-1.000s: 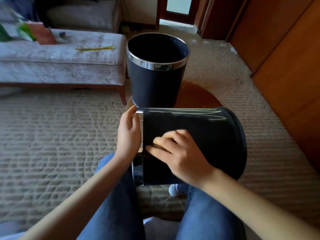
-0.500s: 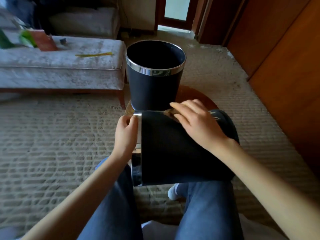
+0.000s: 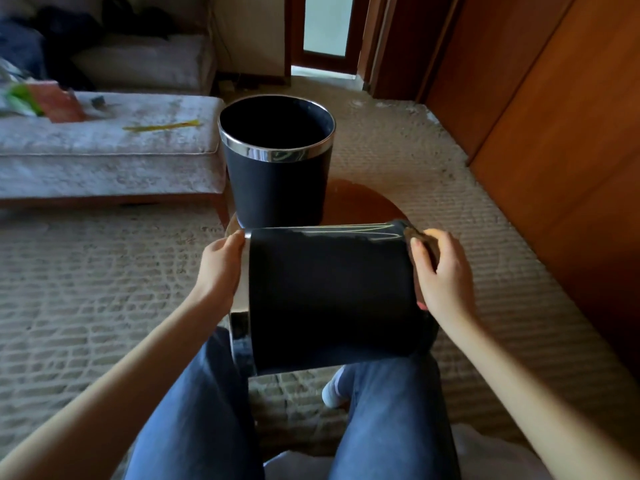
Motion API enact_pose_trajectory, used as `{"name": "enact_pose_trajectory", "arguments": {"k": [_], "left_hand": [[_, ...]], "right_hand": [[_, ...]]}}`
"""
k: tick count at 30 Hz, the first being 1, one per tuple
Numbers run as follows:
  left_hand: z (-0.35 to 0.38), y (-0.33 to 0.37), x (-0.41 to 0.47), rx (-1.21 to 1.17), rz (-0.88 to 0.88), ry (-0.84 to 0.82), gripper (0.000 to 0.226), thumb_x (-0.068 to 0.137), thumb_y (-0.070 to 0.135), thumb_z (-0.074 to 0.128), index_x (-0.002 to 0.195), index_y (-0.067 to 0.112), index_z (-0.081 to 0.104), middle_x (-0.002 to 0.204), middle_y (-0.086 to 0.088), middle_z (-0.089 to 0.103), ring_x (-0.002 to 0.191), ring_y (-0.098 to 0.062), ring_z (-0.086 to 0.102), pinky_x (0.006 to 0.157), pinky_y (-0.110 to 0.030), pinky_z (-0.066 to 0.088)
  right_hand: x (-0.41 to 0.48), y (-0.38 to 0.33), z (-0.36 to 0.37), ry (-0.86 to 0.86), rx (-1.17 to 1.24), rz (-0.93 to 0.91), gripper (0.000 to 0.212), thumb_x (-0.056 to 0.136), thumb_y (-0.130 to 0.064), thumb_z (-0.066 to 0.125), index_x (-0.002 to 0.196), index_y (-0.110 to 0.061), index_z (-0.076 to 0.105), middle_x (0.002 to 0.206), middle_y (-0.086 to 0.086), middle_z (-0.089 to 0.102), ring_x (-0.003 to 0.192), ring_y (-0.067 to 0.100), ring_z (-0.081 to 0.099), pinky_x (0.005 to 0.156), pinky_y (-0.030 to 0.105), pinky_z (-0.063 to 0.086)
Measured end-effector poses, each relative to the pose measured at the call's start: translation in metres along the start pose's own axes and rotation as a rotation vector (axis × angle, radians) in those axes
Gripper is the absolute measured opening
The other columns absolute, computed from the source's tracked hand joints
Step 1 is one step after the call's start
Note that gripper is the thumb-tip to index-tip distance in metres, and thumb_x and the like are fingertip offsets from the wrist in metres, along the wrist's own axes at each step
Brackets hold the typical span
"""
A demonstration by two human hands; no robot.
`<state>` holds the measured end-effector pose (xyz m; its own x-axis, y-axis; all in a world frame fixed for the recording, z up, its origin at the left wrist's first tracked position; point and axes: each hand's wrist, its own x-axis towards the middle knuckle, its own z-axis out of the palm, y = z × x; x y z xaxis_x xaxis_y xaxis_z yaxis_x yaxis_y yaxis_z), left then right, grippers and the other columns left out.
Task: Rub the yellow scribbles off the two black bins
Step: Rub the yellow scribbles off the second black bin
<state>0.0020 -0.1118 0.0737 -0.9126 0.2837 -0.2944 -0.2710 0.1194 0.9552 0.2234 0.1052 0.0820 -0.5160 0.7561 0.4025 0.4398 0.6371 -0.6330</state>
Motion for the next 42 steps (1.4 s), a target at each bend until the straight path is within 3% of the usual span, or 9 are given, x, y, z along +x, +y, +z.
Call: {"name": "enact_pose_trajectory", "arguments": {"k": [10,14,18,21,23,26,29,37,42], "left_hand": [[0.005,-0.019,-0.022,0.051,0.350,-0.018,0.038,0.104,0.027,0.045,0.070,0.010,0.043,0.066,-0.007,0.033,0.062,-0.015,0.031,0.057,-0.033,0.029],[0.002,-0.021,-0.022,0.101,0.347,-0.007,0.040,0.103,0.029,0.043,0.068,0.010,0.039,0.065,-0.004,0.034,0.063,-0.017,0.033,0.058,-0.037,0.032],[-0.002,-0.016,-0.016,0.135,0.278,-0.035,0.031,0.091,0.039,0.040,0.071,0.015,0.043,0.068,-0.005,0.040,0.066,-0.022,0.039,0.061,-0.044,0.036],[0.004,-0.011,-0.013,0.130,0.217,-0.017,0.021,0.090,0.034,0.040,0.076,0.019,0.045,0.073,-0.001,0.046,0.070,-0.022,0.045,0.066,-0.046,0.039],[0.008,-0.007,-0.011,0.156,0.238,0.004,0.019,0.098,0.028,0.041,0.102,0.015,0.054,0.093,-0.001,0.055,0.088,-0.022,0.055,0.082,-0.045,0.045],[0.011,-0.001,-0.002,0.180,0.255,-0.025,0.044,0.104,0.027,0.042,0.145,0.012,0.040,0.133,0.005,0.049,0.124,-0.011,0.047,0.107,-0.028,0.035],[0.012,0.003,0.010,0.251,0.249,-0.053,0.050,0.104,0.030,0.041,0.151,0.014,0.037,0.151,0.000,0.044,0.140,-0.014,0.039,0.119,-0.033,0.026],[0.012,0.001,0.010,0.340,0.308,-0.015,0.049,0.105,0.031,0.040,0.152,0.017,0.037,0.155,0.000,0.042,0.143,-0.012,0.035,0.105,-0.016,0.022],[0.007,-0.006,-0.003,0.359,0.348,0.012,0.047,0.105,0.030,0.041,0.151,0.019,0.040,0.152,0.000,0.046,0.141,-0.012,0.039,0.106,-0.016,0.024]], "right_hand": [[0.000,0.020,-0.007,-0.056,-0.094,-0.160,0.051,0.100,-0.049,0.040,0.127,-0.009,0.054,0.118,0.011,0.063,0.103,0.028,0.063,0.079,0.031,0.047],[0.012,0.019,-0.025,0.058,-0.315,-0.414,0.045,0.100,-0.042,0.040,0.115,-0.004,0.060,0.102,0.017,0.066,0.084,0.037,0.066,0.062,0.036,0.051],[0.037,0.000,-0.039,0.238,-0.211,-0.565,0.024,0.098,-0.019,0.056,0.117,-0.005,0.057,0.105,0.022,0.058,0.096,0.035,0.054,0.081,0.041,0.044],[0.030,-0.007,-0.018,0.116,-0.238,-0.706,0.023,0.091,-0.015,0.063,0.113,-0.010,0.061,0.106,0.016,0.062,0.096,0.034,0.056,0.082,0.045,0.043],[0.011,0.002,-0.002,0.016,-0.302,-0.777,0.024,0.089,-0.016,0.065,0.112,-0.012,0.065,0.107,0.011,0.065,0.099,0.031,0.060,0.083,0.044,0.045],[-0.012,0.016,0.000,0.011,-0.194,-0.712,0.022,0.093,-0.016,0.066,0.113,-0.008,0.070,0.113,0.009,0.066,0.108,0.028,0.061,0.095,0.044,0.045],[-0.036,0.028,-0.003,-0.014,-0.143,-0.666,0.027,0.091,-0.009,0.066,0.118,-0.005,0.069,0.119,0.009,0.066,0.115,0.027,0.060,0.102,0.046,0.043],[-0.024,0.020,0.001,0.012,-0.168,-0.723,0.032,0.086,0.015,0.062,0.111,-0.002,0.073,0.111,0.013,0.068,0.108,0.030,0.061,0.104,0.038,0.042],[0.043,-0.004,0.018,0.001,-0.225,-0.664,0.023,0.090,0.006,0.058,0.106,-0.002,0.073,0.102,0.015,0.068,0.098,0.035,0.059,0.093,0.040,0.045]]}}
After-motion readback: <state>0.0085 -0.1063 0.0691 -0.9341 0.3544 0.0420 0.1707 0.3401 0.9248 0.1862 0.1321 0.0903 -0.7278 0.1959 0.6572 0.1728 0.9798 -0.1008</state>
